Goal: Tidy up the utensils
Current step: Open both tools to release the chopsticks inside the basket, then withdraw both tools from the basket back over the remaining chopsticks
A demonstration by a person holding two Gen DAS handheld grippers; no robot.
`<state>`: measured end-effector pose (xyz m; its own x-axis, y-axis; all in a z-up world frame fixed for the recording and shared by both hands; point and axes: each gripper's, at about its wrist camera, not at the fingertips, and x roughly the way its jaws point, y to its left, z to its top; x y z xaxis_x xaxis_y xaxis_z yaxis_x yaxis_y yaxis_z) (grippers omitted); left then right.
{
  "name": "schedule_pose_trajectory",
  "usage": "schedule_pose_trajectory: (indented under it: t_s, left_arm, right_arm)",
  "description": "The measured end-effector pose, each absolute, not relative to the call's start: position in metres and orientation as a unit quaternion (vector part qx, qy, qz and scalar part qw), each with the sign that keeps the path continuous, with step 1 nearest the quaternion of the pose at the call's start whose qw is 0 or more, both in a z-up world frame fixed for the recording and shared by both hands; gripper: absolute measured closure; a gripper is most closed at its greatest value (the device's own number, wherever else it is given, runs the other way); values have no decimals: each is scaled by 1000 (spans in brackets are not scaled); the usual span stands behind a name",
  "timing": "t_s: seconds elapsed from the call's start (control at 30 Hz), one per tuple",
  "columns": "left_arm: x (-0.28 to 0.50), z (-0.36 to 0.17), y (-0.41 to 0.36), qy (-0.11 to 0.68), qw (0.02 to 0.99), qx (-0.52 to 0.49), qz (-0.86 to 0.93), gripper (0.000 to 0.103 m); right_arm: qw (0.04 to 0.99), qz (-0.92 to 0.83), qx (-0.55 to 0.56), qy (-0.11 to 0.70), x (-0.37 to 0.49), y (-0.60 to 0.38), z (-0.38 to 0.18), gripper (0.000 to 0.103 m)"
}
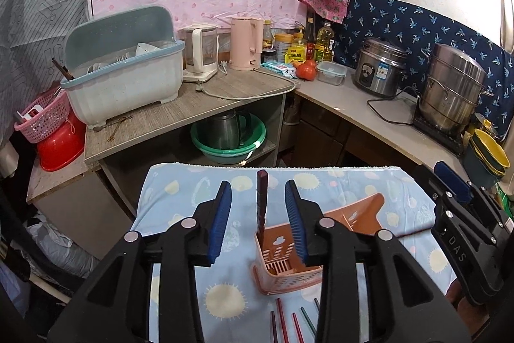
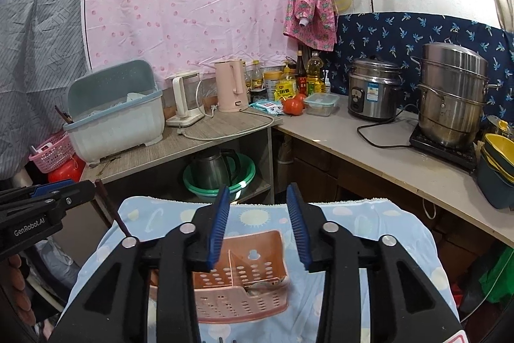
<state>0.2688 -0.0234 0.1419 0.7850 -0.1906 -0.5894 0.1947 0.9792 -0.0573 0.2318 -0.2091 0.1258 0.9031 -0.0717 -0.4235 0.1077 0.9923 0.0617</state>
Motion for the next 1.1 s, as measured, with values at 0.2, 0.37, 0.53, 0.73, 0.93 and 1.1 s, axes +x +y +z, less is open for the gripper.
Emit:
schedule_pose_trajectory:
  t_s: [0.2,0.37,0.53,0.73,0.93,1.1]
  left_arm:
    - [257,144,-21,311,945,5,-99,69]
    - [245,145,-18,311,945,5,-98,68]
    - [230,148,-16,306,947,6,-99,63]
    - [205,154,-13,299,949,-2,-104,59]
    - [184,160,-17,298,948,-24,-111,47]
    - [172,157,-28,319,942,-42,-97,47]
  right_arm:
    - [975,-47,45,214,221,-208,129,62]
    - [975,-48,42,212,205,-205,133,59]
    - [975,-46,49,210,186,-203,136,58]
    - [976,-40,53,210,162,-197,138,57]
    - [975,-36,56,212,144,-190,138,56]
    - [975,-35,60,213,132,-186,141,54]
